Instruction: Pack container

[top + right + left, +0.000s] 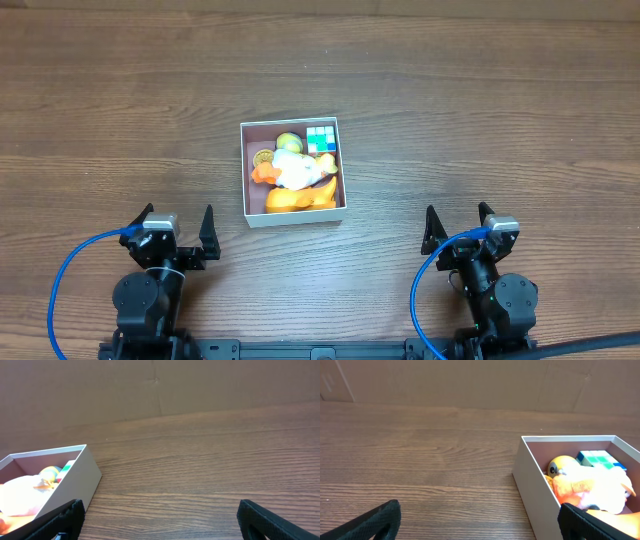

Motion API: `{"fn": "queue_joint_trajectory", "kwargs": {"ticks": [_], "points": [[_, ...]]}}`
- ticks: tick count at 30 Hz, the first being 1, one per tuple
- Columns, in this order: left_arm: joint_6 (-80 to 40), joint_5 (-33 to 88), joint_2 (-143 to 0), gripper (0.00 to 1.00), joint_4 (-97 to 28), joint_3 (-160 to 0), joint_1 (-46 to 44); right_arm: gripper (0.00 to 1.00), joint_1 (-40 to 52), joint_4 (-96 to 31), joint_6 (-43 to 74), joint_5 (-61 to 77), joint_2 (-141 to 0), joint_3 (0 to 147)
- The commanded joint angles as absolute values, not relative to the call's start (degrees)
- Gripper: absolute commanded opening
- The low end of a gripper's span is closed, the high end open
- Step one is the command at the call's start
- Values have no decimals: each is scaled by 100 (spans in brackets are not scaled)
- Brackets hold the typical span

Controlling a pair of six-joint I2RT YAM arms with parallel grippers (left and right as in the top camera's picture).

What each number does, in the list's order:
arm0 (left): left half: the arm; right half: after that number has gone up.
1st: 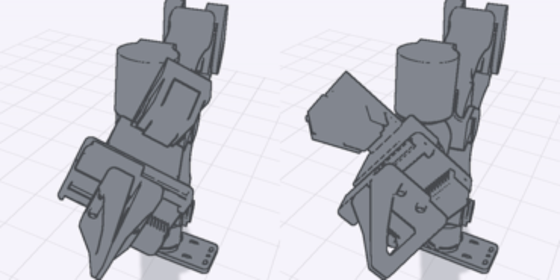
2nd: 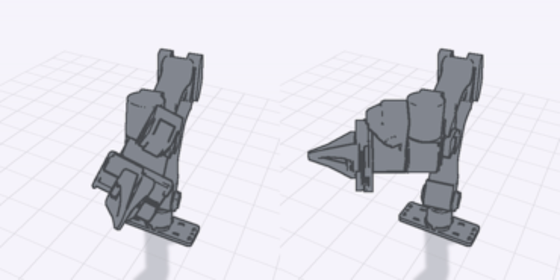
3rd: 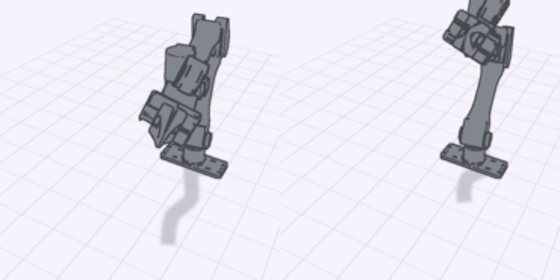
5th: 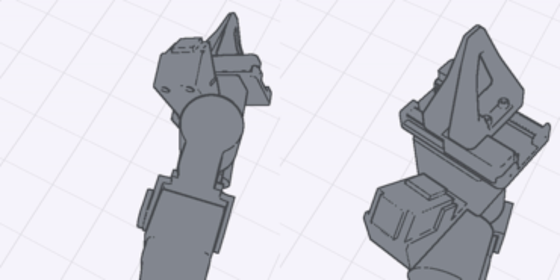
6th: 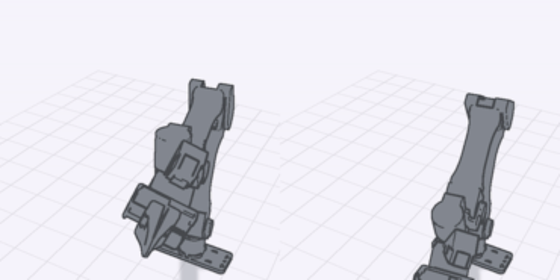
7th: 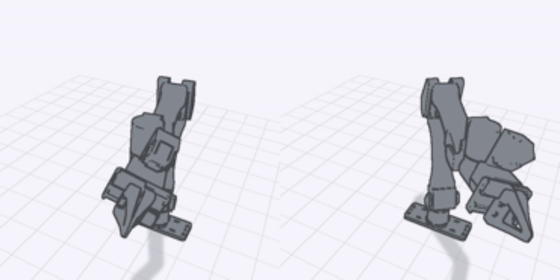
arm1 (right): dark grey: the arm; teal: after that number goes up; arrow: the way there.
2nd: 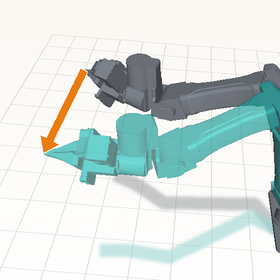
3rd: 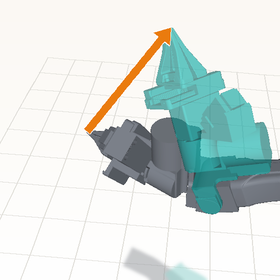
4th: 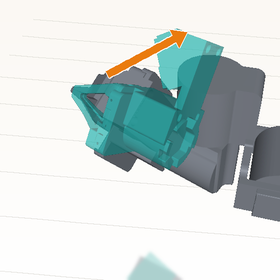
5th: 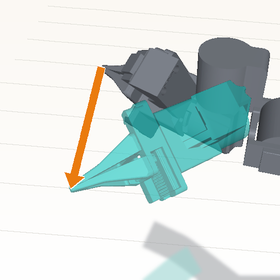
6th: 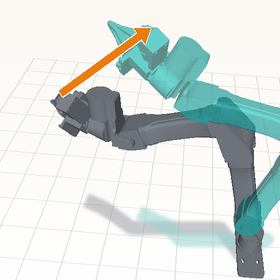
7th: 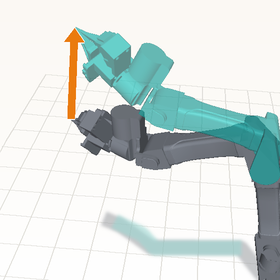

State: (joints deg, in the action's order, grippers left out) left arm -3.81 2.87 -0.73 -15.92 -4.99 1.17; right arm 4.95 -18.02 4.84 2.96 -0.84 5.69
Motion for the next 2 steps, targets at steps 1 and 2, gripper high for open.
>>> {"fn": "queue_joint_trajectory", "kwargs": {"ticks": [1, 2], "points": [[-231, 366, -25, 100, -1586, -482, 148, 100, 475, -1765, 451, 268, -16, 541], [-231, 366, -25, 100, -1586, -482, 148, 100, 475, -1763, 449, 268, -16, 541]]}}
